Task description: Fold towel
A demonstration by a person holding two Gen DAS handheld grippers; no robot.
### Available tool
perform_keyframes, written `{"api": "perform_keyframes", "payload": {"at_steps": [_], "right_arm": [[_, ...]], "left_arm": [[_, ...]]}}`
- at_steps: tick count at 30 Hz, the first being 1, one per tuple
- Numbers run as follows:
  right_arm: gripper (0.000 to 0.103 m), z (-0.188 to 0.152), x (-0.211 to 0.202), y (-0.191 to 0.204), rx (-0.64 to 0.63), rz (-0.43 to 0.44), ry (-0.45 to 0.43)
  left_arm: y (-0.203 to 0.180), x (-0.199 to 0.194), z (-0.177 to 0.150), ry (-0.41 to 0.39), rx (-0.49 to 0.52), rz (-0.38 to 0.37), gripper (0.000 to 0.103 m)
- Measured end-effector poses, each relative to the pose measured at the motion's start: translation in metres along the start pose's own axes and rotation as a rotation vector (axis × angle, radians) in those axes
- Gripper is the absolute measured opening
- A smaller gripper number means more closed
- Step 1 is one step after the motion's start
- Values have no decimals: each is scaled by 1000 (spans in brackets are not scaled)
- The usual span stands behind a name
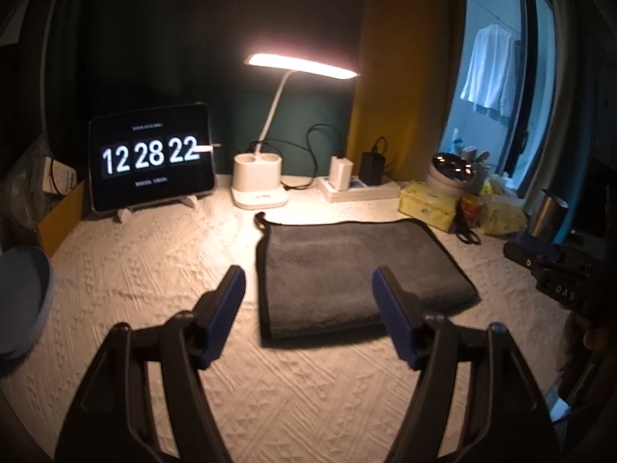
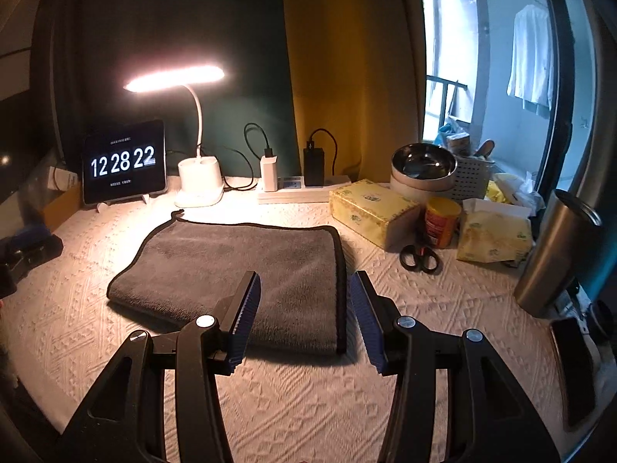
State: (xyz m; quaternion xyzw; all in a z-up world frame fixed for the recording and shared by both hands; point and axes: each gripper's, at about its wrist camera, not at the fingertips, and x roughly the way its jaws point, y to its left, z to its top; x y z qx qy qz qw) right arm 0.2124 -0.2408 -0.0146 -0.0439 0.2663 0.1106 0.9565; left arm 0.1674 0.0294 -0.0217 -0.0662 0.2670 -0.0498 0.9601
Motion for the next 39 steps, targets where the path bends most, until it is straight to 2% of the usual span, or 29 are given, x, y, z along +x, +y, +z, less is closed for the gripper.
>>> {"api": "perform_keyframes", "payload": {"at_steps": [2,4,9,13,20,22,24,26,31,35,39], "right_arm": [[52,-3,-8,1,2,2,-10],[52,-5,-15,0,7,6,-21],[52,-16,-36,4,1,11,-72],[52,-29,-51,14,-39,-18,-118],[52,-52,-75,22,-31,-18,-175],[52,-59,-81,26,-41,-13,-185],[52,-65,-87,28,-51,-15,-196],[52,-70,-92,31,-64,-17,-213],[52,-84,-111,38,-95,-32,-282],[52,-89,-128,39,-77,-44,-334],[55,-96,-145,42,-85,-60,-373]], "left_arm": [[0,-2,-6,9,-11,-19,70],[-1,-7,-13,-7,-10,-7,70],[-6,-28,-33,-81,12,12,70],[-9,-43,-44,-138,26,26,70],[-10,-62,-56,-195,-19,29,70],[-12,-69,-60,-213,-19,24,72],[-15,-74,-64,-227,-15,23,84],[-20,-79,-68,-250,7,32,87],[-36,-97,-77,-326,80,70,90],[-45,-116,-84,-412,111,73,98],[-44,-126,-89,-435,107,61,99]]}}
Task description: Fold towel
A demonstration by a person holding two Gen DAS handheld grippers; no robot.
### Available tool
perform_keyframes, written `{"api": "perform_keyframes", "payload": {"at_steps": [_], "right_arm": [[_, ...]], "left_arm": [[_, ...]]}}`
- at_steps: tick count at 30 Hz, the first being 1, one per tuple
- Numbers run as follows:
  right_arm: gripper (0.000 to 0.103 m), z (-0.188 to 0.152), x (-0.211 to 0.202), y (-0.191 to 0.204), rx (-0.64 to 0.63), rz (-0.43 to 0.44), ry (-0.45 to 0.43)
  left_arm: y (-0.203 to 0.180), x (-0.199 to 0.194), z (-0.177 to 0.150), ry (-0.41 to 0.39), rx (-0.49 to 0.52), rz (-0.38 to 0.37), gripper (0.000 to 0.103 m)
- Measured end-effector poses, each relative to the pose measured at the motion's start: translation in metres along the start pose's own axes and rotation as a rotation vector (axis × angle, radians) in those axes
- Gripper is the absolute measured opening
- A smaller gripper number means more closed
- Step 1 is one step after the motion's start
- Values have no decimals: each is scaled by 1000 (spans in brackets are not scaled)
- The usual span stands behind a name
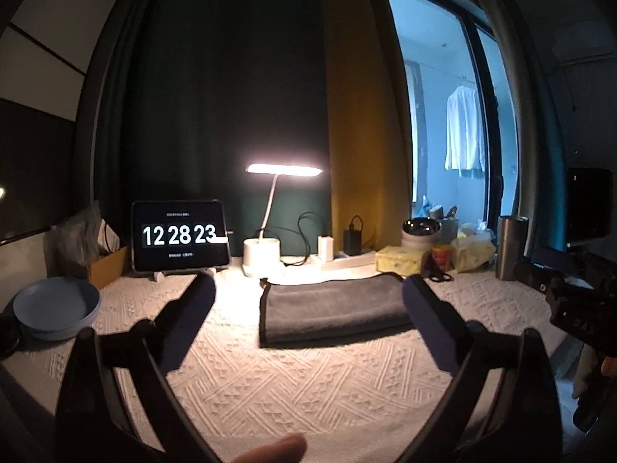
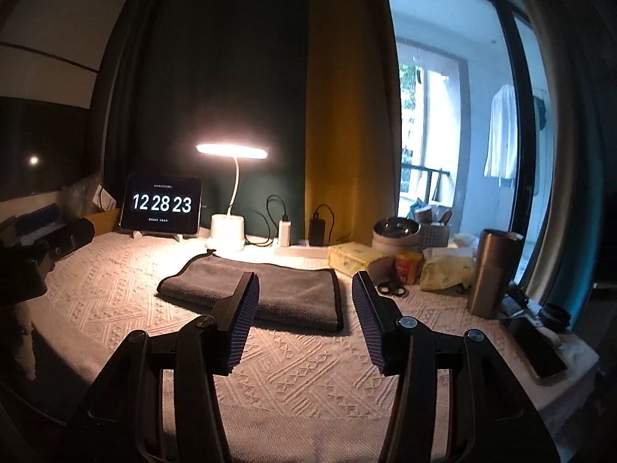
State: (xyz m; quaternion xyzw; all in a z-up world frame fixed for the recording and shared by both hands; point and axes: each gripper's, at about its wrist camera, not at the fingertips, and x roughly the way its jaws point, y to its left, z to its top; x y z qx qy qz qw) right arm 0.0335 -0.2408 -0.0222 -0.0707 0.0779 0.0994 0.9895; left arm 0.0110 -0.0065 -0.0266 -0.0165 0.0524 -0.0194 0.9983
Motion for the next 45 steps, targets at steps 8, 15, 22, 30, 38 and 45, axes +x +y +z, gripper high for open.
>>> {"api": "perform_keyframes", "payload": {"at_steps": [8,15,22,30,38,45], "right_arm": [[60,-5,-15,1,14,-7,0],[60,-6,-16,2,10,-16,-10],[60,-6,-16,3,15,-20,-12],[60,-6,-15,3,15,-20,-11],[60,-7,-14,3,14,-24,-9],[60,-7,-13,2,15,-21,-5]], "left_arm": [[3,-15,-2,-15,-16,42,99],[3,-12,-4,-9,-19,34,102],[1,-11,-5,-11,-21,30,102],[1,-10,-5,-9,-22,28,102],[0,-10,-6,-7,-22,26,102],[-1,-11,-6,-7,-23,25,102]]}}
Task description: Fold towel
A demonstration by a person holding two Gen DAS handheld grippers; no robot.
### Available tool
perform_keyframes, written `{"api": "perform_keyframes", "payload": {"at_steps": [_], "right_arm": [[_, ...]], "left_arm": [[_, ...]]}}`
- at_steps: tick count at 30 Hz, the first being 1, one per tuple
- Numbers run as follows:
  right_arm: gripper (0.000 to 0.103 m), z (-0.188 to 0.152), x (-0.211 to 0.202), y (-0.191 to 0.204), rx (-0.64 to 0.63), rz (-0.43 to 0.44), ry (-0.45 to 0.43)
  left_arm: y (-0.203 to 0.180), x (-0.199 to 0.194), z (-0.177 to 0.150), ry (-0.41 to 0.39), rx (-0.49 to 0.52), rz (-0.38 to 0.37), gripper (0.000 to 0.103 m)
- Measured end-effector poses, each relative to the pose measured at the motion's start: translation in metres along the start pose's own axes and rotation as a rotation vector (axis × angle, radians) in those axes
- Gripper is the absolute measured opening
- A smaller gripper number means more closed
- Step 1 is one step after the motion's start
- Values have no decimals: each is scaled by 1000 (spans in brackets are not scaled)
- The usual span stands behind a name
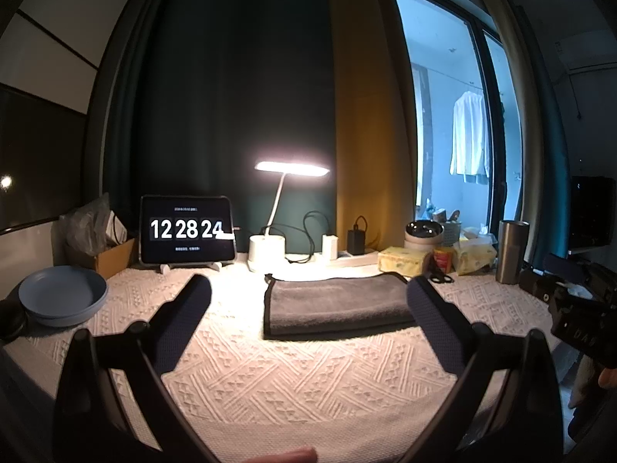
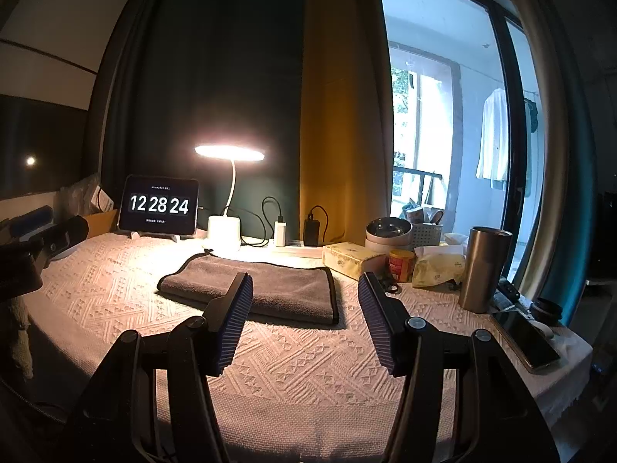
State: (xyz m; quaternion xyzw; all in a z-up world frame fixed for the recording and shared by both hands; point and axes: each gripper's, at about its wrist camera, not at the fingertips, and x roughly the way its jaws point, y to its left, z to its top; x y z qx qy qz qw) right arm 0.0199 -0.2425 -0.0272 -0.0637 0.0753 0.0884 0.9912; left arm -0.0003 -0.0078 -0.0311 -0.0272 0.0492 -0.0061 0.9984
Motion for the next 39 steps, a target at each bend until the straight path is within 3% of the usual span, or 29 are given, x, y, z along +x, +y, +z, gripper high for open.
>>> {"api": "perform_keyframes", "payload": {"at_steps": [39], "right_arm": [[60,-2,2,0,-3,4,3]], "left_arm": [[0,0,0,1,-1,0,102]]}}
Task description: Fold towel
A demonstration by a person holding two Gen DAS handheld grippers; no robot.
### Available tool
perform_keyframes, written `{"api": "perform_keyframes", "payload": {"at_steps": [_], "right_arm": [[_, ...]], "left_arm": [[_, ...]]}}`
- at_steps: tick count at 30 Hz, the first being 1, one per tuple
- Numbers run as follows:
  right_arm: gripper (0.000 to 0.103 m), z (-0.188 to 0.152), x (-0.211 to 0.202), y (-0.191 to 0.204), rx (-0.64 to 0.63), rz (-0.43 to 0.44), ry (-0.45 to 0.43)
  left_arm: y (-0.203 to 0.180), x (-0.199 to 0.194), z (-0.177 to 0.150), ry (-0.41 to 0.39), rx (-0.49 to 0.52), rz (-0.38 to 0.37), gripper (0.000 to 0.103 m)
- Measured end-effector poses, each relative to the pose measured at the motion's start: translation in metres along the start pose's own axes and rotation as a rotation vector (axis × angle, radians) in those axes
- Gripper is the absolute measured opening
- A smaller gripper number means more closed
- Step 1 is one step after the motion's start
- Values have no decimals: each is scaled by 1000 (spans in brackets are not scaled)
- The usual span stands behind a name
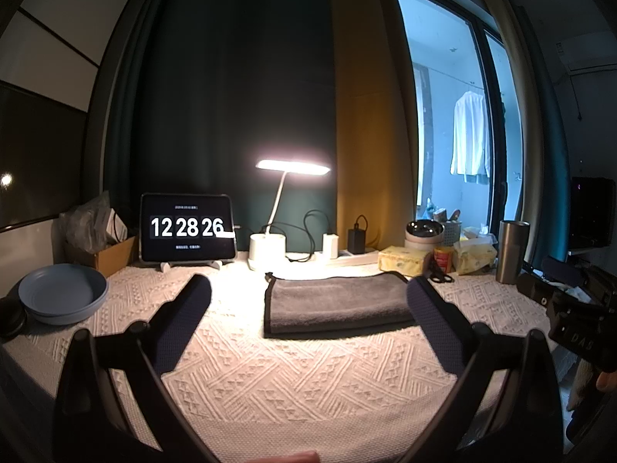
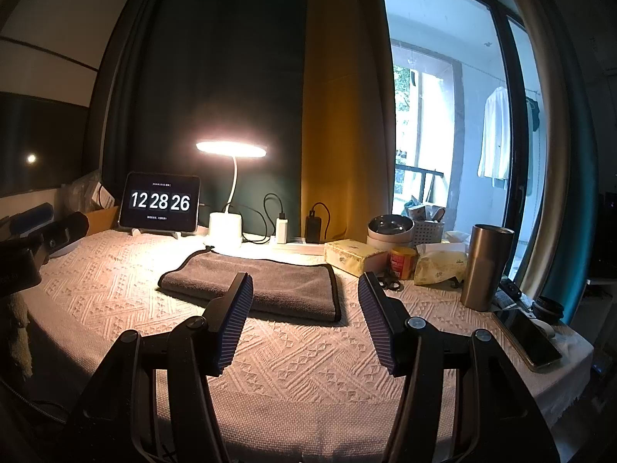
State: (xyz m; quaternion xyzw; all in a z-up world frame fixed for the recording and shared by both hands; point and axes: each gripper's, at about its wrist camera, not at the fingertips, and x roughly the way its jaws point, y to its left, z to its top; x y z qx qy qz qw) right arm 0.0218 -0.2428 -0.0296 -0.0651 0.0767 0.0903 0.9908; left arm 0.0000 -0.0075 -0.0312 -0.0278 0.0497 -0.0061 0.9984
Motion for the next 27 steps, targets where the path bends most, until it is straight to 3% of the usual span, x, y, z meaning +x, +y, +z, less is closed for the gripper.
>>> {"api": "perform_keyframes", "payload": {"at_steps": [27], "right_arm": [[60,-2,2,1,3,7,4]], "left_arm": [[-2,-3,-3,-8,-8,-4,102]]}}
